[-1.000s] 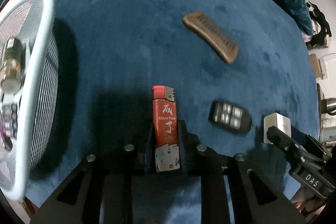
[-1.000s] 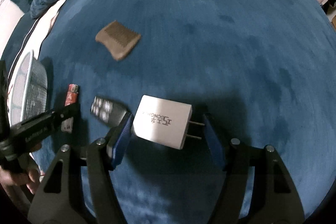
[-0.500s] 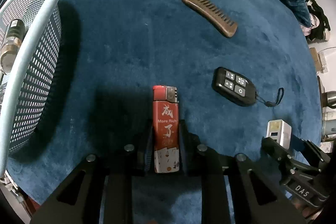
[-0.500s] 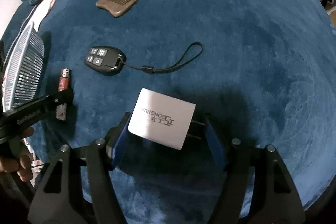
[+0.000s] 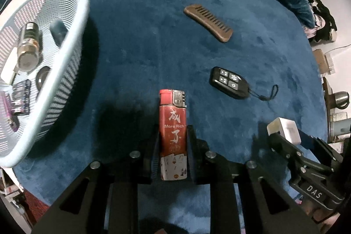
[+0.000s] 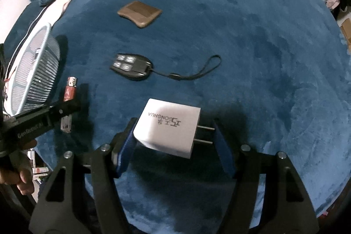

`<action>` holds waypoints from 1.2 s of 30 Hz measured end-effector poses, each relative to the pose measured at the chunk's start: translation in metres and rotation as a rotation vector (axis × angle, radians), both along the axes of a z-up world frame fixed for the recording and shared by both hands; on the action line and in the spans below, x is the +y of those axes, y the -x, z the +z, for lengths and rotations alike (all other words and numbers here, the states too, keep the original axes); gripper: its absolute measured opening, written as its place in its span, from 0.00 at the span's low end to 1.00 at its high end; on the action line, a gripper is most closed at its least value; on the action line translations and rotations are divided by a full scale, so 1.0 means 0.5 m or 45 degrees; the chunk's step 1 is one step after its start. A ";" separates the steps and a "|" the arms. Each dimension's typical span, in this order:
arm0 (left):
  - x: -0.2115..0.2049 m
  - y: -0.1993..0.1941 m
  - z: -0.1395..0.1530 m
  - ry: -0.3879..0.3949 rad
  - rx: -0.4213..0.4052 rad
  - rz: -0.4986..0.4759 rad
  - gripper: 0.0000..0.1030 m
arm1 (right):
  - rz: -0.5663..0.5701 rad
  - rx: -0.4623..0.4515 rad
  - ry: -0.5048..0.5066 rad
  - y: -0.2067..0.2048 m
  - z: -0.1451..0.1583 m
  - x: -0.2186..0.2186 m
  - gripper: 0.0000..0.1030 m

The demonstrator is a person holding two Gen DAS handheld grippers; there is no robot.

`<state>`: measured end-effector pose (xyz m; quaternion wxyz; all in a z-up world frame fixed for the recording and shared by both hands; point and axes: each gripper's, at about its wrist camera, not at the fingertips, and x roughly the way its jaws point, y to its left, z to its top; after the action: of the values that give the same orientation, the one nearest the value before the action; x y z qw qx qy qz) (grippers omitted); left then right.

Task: Organize rigid objects
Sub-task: 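Carry the red lighter and white charger into the basket and open both tools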

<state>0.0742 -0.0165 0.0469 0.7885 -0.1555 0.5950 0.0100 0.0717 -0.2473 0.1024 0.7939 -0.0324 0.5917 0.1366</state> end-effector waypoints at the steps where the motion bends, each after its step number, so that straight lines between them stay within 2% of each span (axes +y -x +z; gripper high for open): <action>1: 0.000 0.005 0.007 -0.002 -0.006 0.000 0.22 | 0.005 -0.008 -0.003 0.005 0.006 0.004 0.65; 10: 0.054 0.057 0.077 -0.013 -0.082 0.053 0.22 | 0.058 -0.072 -0.027 0.044 0.053 0.031 0.65; 21: 0.168 0.115 0.141 -0.048 -0.158 0.169 0.22 | 0.166 -0.134 -0.046 0.051 0.098 0.146 0.65; 36: 0.367 0.149 0.141 -0.045 -0.171 0.412 0.21 | 0.401 -0.198 -0.098 0.020 0.127 0.378 0.65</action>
<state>-0.0003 0.1671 0.1175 0.8172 -0.2359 0.5078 0.1368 0.0615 -0.0581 0.1659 0.8066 -0.1048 0.5106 0.2787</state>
